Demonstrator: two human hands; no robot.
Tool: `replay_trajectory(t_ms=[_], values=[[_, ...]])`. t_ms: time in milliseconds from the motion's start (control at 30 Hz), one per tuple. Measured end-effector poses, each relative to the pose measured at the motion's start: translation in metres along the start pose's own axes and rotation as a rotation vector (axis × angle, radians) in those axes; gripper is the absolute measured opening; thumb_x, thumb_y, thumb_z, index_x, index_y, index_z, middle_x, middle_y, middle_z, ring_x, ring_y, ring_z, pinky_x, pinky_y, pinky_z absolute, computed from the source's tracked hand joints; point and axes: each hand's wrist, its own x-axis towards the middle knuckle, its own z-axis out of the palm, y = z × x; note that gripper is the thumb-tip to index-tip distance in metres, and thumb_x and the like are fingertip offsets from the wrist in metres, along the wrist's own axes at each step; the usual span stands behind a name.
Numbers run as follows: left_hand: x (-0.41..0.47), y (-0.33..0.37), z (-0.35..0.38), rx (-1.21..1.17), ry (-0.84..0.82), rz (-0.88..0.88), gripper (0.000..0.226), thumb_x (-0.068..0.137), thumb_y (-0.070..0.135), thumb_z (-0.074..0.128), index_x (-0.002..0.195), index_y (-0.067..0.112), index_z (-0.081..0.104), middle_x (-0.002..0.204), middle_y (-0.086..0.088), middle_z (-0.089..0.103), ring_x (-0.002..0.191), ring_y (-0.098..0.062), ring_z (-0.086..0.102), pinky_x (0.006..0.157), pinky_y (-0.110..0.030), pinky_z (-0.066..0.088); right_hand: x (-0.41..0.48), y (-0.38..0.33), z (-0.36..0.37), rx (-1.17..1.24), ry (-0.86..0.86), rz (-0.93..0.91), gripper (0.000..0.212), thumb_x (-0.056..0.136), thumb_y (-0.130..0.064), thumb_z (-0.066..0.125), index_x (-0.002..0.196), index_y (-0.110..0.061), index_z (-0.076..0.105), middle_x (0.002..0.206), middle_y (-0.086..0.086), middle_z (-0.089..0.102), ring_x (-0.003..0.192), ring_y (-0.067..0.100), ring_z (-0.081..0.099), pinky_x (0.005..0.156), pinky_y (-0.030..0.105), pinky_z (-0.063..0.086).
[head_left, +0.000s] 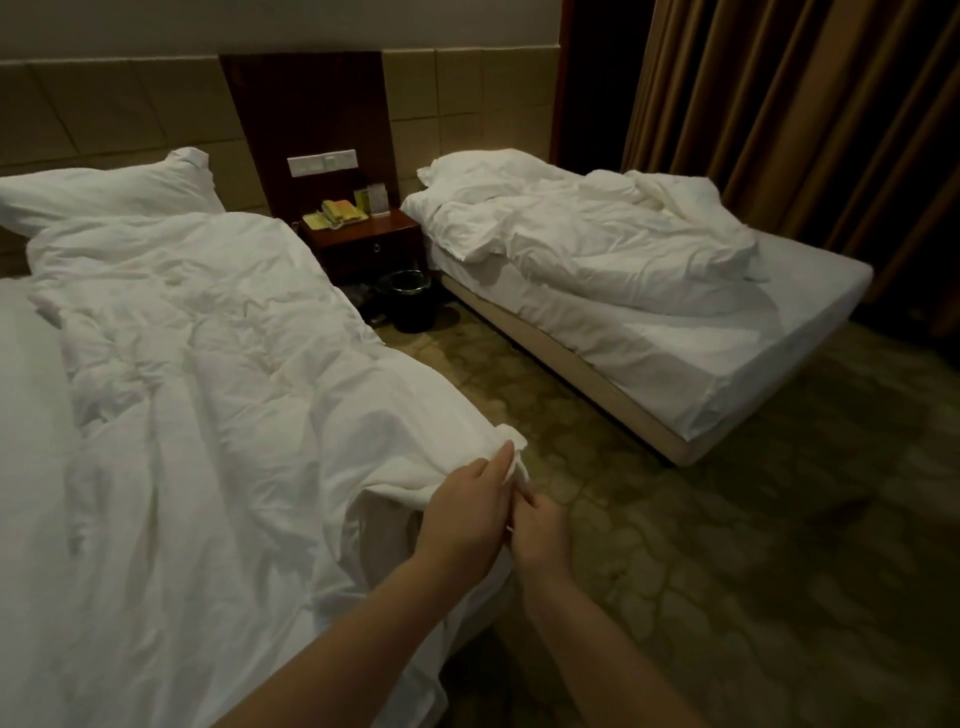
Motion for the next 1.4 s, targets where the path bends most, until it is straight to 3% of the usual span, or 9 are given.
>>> replay_trajectory(t_ms=[233, 467, 700, 800, 1000, 1100, 1200, 1333, 1400], values=[[-0.008, -0.001, 0.010, -0.546, -0.076, -0.037, 0.045, 0.103, 0.029, 0.025, 0.143, 0.012, 0.038, 0.105, 0.002, 0.044, 0.095, -0.006, 0.043, 0.086, -0.001, 0.032, 0.002, 0.001, -0.012, -0.054, -0.156, -0.036, 0.024, 0.102, -0.018, 0.042, 0.105, -0.010, 0.065, 0.084, -0.008, 0.062, 0.080, 0.004, 0.060, 0.061, 0.008, 0.049], [-0.012, -0.009, -0.012, -1.035, -0.130, -0.343, 0.033, 0.100, 0.032, 0.035, 0.114, 0.016, 0.060, 0.103, 0.006, 0.060, 0.086, 0.004, 0.058, 0.071, -0.004, 0.044, 0.011, 0.008, 0.003, -0.268, -0.087, -0.158, 0.022, 0.096, -0.023, 0.049, 0.079, -0.022, 0.062, 0.074, -0.004, 0.062, 0.073, 0.015, 0.060, 0.067, 0.028, 0.048], [-0.022, -0.056, -0.015, -0.329, 0.215, -0.187, 0.055, 0.091, 0.039, 0.053, 0.142, 0.023, 0.040, 0.122, 0.001, 0.053, 0.109, -0.014, 0.049, 0.094, -0.028, 0.039, 0.015, -0.021, 0.024, -0.071, -0.063, -0.129, 0.031, 0.100, -0.027, 0.047, 0.071, -0.028, 0.058, 0.080, 0.001, 0.065, 0.087, 0.026, 0.067, 0.081, 0.046, 0.057], [-0.033, -0.093, -0.011, -0.133, 0.358, -0.353, 0.080, 0.078, 0.054, 0.056, 0.146, 0.020, 0.033, 0.137, -0.010, 0.043, 0.122, -0.028, 0.041, 0.099, -0.041, 0.036, 0.026, -0.049, 0.027, 0.147, -0.026, -0.039, 0.022, 0.100, -0.025, 0.048, 0.083, -0.018, 0.060, 0.094, 0.006, 0.065, 0.090, 0.025, 0.065, 0.075, 0.039, 0.058], [-0.033, -0.130, 0.005, -0.409, 0.353, -0.793, 0.111, 0.071, 0.038, 0.080, 0.151, 0.023, 0.005, 0.144, -0.016, 0.033, 0.130, -0.035, 0.038, 0.103, -0.044, 0.037, 0.026, -0.078, 0.058, 0.236, -0.066, -0.004, 0.013, 0.101, -0.020, 0.047, 0.102, -0.015, 0.058, 0.091, 0.003, 0.061, 0.089, 0.020, 0.061, 0.079, 0.035, 0.055], [-0.048, -0.153, 0.012, -0.510, 0.248, -0.962, 0.078, 0.084, 0.033, 0.067, 0.147, 0.021, 0.023, 0.132, -0.022, 0.047, 0.114, -0.038, 0.050, 0.089, -0.038, 0.042, 0.030, -0.084, 0.058, 0.267, -0.039, 0.063, 0.022, 0.100, -0.020, 0.047, 0.115, -0.009, 0.059, 0.094, 0.005, 0.061, 0.090, 0.022, 0.061, 0.084, 0.037, 0.054], [-0.059, -0.179, -0.034, -0.301, 0.373, -0.835, 0.022, 0.096, 0.020, 0.045, 0.113, 0.013, 0.055, 0.115, -0.021, 0.060, 0.094, -0.029, 0.054, 0.073, -0.031, 0.034, 0.041, -0.099, 0.048, 0.417, -0.010, 0.150, 0.026, 0.100, -0.015, 0.046, 0.123, -0.006, 0.054, 0.100, 0.008, 0.058, 0.074, 0.018, 0.057, 0.075, 0.031, 0.050], [-0.008, -0.186, -0.205, 0.152, 1.016, -0.395, 0.015, 0.077, 0.001, 0.051, 0.085, 0.007, 0.062, 0.088, -0.021, 0.060, 0.085, -0.036, 0.056, 0.068, -0.037, 0.035, 0.043, -0.135, 0.067, 0.511, -0.044, 0.106, 0.027, 0.100, -0.019, 0.047, 0.120, -0.003, 0.056, 0.102, 0.009, 0.059, 0.072, 0.017, 0.058, 0.071, 0.031, 0.053], [0.000, -0.175, -0.215, 0.322, 1.126, -0.234, 0.019, 0.074, 0.003, 0.047, 0.083, 0.007, 0.064, 0.080, -0.020, 0.062, 0.074, -0.036, 0.058, 0.064, -0.036, 0.040, 0.046, -0.155, 0.073, 0.647, -0.064, 0.082, 0.022, 0.101, -0.019, 0.047, 0.112, -0.004, 0.059, 0.105, 0.009, 0.060, 0.073, 0.016, 0.059, 0.056, 0.026, 0.055]])
